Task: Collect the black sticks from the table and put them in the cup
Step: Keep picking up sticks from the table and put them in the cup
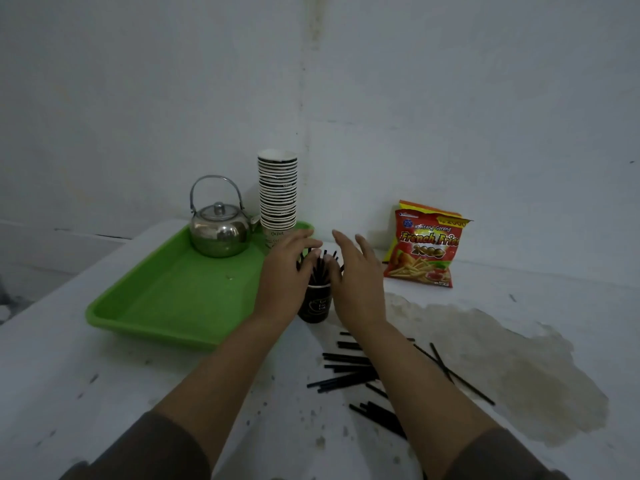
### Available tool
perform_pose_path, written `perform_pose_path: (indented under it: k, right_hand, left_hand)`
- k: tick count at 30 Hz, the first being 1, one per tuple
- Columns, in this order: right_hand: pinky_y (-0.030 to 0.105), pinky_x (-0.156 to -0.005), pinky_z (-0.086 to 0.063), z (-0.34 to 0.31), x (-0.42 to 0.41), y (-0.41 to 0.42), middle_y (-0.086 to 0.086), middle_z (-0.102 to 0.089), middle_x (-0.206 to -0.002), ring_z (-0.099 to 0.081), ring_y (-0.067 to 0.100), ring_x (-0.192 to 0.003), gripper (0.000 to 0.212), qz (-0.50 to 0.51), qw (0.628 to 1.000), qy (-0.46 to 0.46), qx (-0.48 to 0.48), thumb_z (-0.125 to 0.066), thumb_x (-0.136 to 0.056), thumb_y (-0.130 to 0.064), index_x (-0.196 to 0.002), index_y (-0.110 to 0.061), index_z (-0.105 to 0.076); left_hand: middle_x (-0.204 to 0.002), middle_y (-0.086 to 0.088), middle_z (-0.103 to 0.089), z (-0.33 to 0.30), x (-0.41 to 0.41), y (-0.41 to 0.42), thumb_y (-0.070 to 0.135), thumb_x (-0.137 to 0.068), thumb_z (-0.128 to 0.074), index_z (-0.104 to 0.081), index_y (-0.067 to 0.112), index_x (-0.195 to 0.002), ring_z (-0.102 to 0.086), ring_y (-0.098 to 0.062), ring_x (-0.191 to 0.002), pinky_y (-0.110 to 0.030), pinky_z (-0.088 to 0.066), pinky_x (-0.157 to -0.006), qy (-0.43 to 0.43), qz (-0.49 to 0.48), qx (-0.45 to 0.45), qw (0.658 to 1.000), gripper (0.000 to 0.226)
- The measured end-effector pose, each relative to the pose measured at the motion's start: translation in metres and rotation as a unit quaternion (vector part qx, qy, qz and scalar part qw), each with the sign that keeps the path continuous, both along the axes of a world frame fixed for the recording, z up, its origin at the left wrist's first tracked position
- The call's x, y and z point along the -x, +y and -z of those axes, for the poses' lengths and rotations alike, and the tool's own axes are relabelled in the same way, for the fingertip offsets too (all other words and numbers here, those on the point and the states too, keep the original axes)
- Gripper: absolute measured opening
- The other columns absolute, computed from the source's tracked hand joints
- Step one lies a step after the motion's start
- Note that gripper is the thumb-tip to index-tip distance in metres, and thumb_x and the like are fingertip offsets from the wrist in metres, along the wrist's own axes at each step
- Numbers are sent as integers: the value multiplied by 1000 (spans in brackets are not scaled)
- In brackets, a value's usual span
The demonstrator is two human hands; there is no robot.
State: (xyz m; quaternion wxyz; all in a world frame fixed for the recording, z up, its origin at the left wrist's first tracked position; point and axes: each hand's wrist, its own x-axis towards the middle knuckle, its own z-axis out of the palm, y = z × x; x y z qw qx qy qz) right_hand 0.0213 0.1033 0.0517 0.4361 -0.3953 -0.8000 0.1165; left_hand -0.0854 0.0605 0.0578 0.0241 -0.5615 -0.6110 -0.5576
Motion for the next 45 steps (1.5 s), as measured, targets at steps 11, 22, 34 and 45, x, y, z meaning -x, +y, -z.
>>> perform_pose_path:
  k: [11, 22, 34, 45]
  right_hand:
    - [23, -100, -30, 22, -80, -48, 0, -56, -126, -44, 12, -119, 29, 12, 999, 30, 44, -52, -91, -16, -120, -21, -53]
    - [5, -63, -37, 30, -166, -75, -7, -62, -83, -54, 3, -71, 11, 38, 991, -80, 101, -57, -88, -13, -93, -18, -65]
    - [24, -67, -45, 34, -163, -85, -3, -65, -89, -55, 11, -77, 16, -1, 957, -245, 153, -59, -83, -33, -92, -21, -63]
    - [28, -78, -44, 39, -162, -87, 2, -56, -107, -50, 15, -93, 33, -11, 948, -240, 207, -67, -78, -28, -107, -16, -55]
  left_hand:
    - [-117, -5, -60, 24, -49, -51, -1, -86, -55, -63, 13, -112, -48, -7, -112, -21, -39, -97, 111, 52, -28, 992, 31]
    - [-98, 0, -65, 57, -106, -71, 8, -88, -53, -66, 15, -104, -56, -11, -93, -21, -44, -81, 152, 191, 91, 965, 22]
    - [-89, -1, -65, 62, -101, -74, 23, -83, -65, -68, 15, -94, -54, -17, -84, -24, -35, -72, 235, 294, 201, 904, 14]
    - [-94, -6, -64, 58, -103, -76, 20, -85, -62, -69, 15, -99, -53, -20, -88, -35, -40, -79, 229, 289, 240, 898, 16]
